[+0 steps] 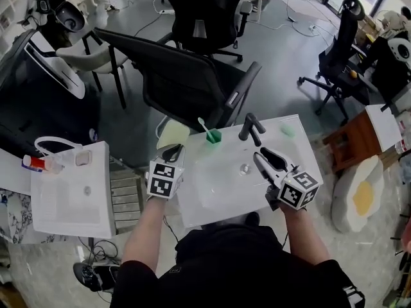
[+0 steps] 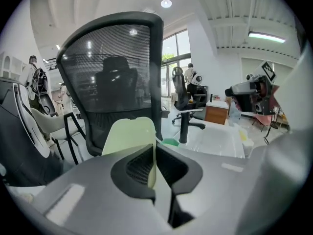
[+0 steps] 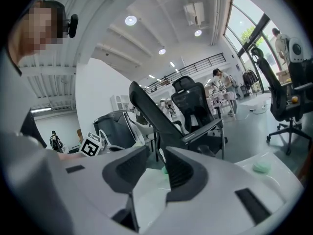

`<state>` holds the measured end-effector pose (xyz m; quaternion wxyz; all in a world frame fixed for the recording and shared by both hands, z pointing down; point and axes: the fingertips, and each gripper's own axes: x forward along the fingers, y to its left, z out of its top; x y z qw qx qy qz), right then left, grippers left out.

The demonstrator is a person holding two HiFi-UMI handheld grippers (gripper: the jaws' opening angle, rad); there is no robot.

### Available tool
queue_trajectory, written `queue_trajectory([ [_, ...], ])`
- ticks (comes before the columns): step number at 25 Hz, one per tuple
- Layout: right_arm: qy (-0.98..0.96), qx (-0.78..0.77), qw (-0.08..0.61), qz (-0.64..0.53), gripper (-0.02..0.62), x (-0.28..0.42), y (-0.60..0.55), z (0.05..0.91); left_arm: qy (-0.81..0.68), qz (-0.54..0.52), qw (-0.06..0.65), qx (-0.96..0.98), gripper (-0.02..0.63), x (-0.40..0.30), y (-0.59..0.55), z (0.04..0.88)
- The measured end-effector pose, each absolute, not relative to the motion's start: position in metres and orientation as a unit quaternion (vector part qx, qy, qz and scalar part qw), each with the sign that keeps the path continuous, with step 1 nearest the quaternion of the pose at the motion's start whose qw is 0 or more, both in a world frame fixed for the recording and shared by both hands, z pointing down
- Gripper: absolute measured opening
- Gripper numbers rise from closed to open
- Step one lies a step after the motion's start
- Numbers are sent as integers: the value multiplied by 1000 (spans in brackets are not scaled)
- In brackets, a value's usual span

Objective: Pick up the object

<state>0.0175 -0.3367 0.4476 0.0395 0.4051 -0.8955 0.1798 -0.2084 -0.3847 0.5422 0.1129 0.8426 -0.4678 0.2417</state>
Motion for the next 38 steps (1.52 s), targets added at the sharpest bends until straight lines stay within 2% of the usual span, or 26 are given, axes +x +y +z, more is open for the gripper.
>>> queue_trajectory([
  [6, -897, 403, 32, 179, 98, 56, -339, 449, -484, 217, 88, 843, 29, -180, -386, 504],
  [21, -909, 386, 28, 157, 34, 175, -346, 442, -513, 160, 86, 839, 29, -67, -382, 453],
  [28, -911, 389, 22, 137, 18, 194, -349, 429, -516, 130, 75, 844, 29, -47, -381, 431],
  [38, -906, 411, -7, 98, 12, 194, -357, 395, -521, 69, 31, 850, 29, -55, -390, 374],
])
